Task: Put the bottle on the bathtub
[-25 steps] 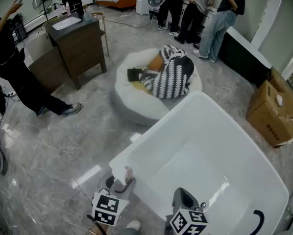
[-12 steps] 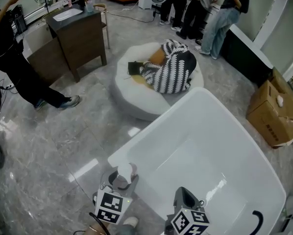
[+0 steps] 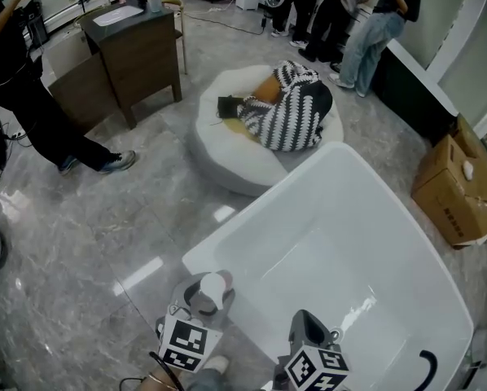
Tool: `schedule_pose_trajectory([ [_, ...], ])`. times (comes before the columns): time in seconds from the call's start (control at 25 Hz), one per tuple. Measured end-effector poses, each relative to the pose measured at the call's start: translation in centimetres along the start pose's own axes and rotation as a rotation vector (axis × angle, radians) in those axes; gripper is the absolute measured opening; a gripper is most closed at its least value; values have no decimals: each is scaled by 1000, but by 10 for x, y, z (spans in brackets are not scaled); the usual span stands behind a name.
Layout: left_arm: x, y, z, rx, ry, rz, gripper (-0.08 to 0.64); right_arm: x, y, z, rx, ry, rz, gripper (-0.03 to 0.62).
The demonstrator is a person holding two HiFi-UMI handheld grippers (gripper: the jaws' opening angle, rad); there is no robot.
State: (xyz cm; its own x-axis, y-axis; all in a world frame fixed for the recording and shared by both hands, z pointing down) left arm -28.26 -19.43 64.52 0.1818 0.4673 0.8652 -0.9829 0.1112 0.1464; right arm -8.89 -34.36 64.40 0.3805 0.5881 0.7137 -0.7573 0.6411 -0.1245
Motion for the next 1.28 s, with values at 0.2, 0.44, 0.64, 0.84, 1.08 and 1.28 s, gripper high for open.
schedule_pose_trajectory([
  [0.2,3,-4,-1,6,-9,41,233,2,3,-2,4,3,-6,3],
  [0.44,6,-6,-1,-5,-34,57,233,4,5,-6,5,3,-12,3],
  [0.64,8,-4,-1,5,-51,-3,233,2,8,-12,-3,5,-21,3],
  [0.84,13,-4,-7,19,-31,-78,255,-5,10,-23,-16,3,-41,3],
  [1.08,21,-11,-41,-2,4,-135,270,-14,14,-46,-32,5,-77,3],
  [1.28,10,-36,-83,-41,-17,-204,270,-18,15,-79,-54,7,-138,3],
])
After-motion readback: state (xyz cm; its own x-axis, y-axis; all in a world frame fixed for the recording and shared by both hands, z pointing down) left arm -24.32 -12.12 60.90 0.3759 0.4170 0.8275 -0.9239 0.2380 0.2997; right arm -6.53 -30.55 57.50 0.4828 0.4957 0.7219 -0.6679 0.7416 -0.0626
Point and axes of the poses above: the fingertips, and each gripper's own axes: z forward along the fingers, y to its left, x out of its underside, the point moved 9 cm from there along -z, backward along the fingers, and after that the axes turned 13 degrees about x, right-handed, at the moved point
